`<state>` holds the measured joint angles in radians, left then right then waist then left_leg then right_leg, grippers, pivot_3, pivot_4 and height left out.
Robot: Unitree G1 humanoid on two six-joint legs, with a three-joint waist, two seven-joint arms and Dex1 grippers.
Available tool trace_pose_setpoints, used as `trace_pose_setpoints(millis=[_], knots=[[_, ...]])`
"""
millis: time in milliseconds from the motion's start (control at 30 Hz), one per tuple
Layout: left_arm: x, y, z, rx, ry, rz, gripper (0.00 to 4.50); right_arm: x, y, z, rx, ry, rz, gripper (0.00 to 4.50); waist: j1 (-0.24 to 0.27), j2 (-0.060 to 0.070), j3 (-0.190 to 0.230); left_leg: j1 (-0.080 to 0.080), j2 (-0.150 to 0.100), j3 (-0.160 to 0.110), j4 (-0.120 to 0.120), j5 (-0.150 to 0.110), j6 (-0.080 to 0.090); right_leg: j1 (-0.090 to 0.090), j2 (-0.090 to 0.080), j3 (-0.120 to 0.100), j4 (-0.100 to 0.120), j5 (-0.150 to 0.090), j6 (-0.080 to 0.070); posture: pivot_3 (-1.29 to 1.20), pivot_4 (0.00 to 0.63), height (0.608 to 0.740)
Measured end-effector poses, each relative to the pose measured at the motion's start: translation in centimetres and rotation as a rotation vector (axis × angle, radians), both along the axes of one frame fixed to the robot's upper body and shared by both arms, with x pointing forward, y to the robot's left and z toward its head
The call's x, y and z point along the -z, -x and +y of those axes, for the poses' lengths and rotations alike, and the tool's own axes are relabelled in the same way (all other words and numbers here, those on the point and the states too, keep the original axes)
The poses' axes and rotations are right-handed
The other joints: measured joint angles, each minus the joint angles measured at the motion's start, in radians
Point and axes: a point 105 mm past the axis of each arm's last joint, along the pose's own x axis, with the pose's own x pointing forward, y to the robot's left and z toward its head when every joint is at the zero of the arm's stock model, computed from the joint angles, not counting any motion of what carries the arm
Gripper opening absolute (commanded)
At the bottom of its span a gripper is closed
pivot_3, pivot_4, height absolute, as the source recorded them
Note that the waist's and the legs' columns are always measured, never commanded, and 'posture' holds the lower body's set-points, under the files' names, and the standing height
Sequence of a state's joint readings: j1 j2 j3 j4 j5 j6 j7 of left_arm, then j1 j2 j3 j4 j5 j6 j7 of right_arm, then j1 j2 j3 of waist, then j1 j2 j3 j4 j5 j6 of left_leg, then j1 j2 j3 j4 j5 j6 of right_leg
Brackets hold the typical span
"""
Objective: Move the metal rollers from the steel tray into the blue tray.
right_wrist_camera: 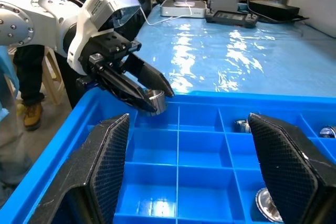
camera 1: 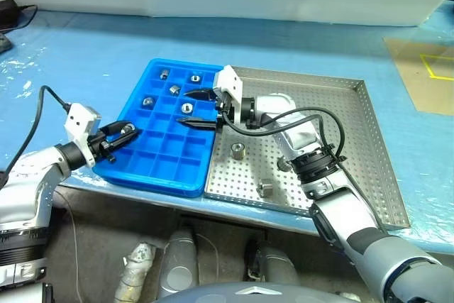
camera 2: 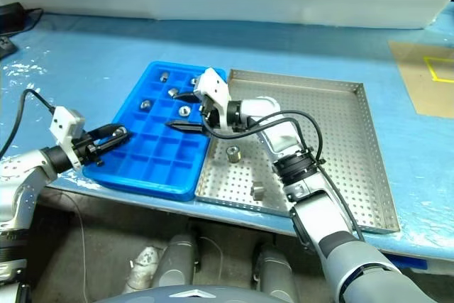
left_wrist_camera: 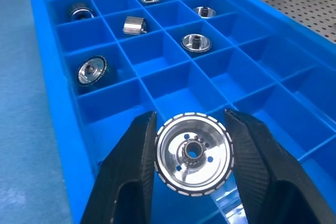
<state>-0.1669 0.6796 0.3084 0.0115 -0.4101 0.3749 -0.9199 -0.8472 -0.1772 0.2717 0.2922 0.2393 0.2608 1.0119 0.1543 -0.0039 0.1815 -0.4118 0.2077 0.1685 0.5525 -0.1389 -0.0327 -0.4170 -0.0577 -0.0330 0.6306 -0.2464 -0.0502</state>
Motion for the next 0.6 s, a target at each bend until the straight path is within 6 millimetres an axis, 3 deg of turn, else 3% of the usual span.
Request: trace_pose_setpoints(millis=[200,367,600], knots=[[1.0,-0.4,1.2,-0.051,-0.004,0.011,1.66,-0.1,-0.4,-0.6,0.032,-0.004,-0.002,3.72,0.000,0.000,0.000,0.001,0.000,0.000,0.002,0.000,0.000,-0.002,0.000,0.001,0.008,0.000,-0.001,0.25,0.150,0.740],[1.0,-0.5,1.4,-0.059,-0.015,-0.002,3.26,-0.2,-0.3,-0.5,0.033,-0.008,-0.009,3.72,-0.001,0.000,0.000,0.002,0.000,-0.001,0.005,0.000,0.000,-0.002,0.000,0.002,0.010,-0.001,-0.002,0.24,0.150,0.740],[0.2,-1.4,1.5,-0.075,-0.025,-0.055,3.26,-0.3,-0.4,-0.6,0.051,-0.011,-0.011,3.72,-0.001,0.000,0.000,0.001,0.000,-0.006,0.009,0.000,0.000,-0.001,0.000,0.003,0.011,-0.001,-0.002,0.22,0.150,0.740]])
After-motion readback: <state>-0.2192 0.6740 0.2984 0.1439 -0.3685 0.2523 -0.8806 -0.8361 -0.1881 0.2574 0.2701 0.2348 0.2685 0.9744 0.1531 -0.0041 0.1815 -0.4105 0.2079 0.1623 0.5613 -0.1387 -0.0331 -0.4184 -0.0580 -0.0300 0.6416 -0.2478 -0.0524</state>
